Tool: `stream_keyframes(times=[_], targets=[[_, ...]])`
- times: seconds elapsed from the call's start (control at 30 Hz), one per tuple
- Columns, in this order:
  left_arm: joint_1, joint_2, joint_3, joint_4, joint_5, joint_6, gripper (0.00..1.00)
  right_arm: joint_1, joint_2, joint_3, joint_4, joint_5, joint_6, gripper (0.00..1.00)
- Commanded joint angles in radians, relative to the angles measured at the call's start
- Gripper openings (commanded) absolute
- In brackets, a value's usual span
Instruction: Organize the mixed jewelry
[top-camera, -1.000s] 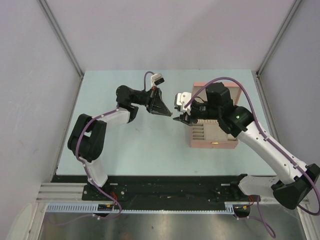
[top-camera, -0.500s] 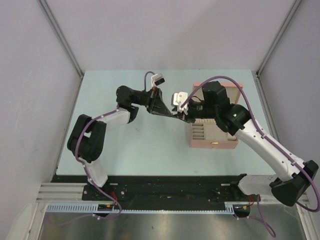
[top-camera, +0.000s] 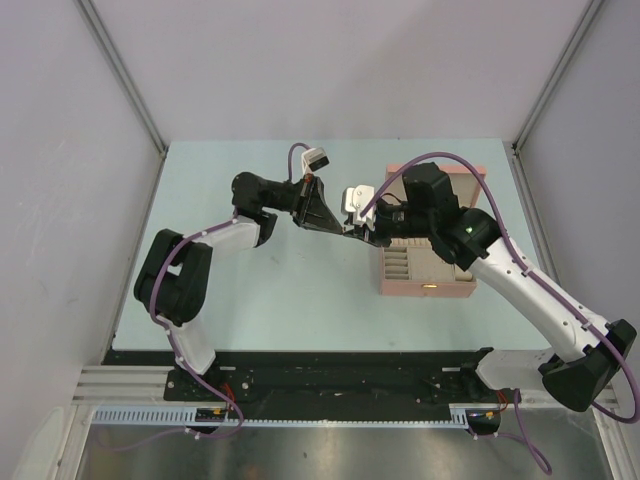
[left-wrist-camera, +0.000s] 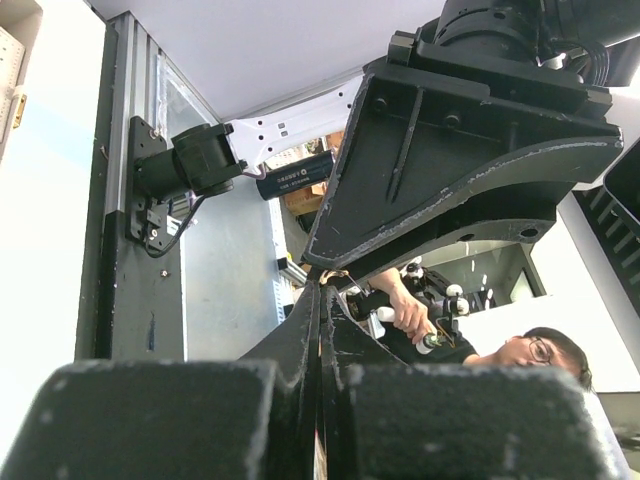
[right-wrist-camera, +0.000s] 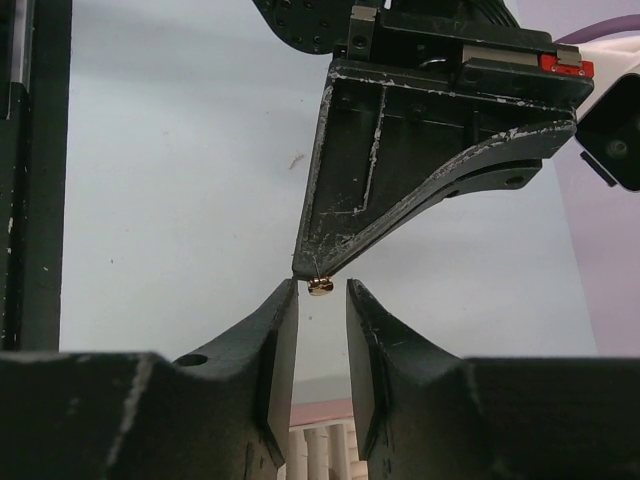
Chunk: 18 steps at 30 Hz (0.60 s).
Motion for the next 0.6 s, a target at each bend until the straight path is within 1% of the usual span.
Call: stream_keyframes(times=[0.0,0.43,0.57], targets=[[-0.006,-0.046,-0.003,0.076,-0.003,0.001,0.00,0.006,-0.004,0.041,0.001,0.003,-0.008,0.31],[-0.007,-0.037,-0.012,0.161,-0.017,-0.045,0.00,0.003,-0.007,0.041,-0.007,0.000,-0.005,0.32],[-0.007,-0.041,-0.015,0.181,-0.023,-0.057,0.00,-0.006,-0.013,0.041,-0.002,-0.031,0.006,0.33]])
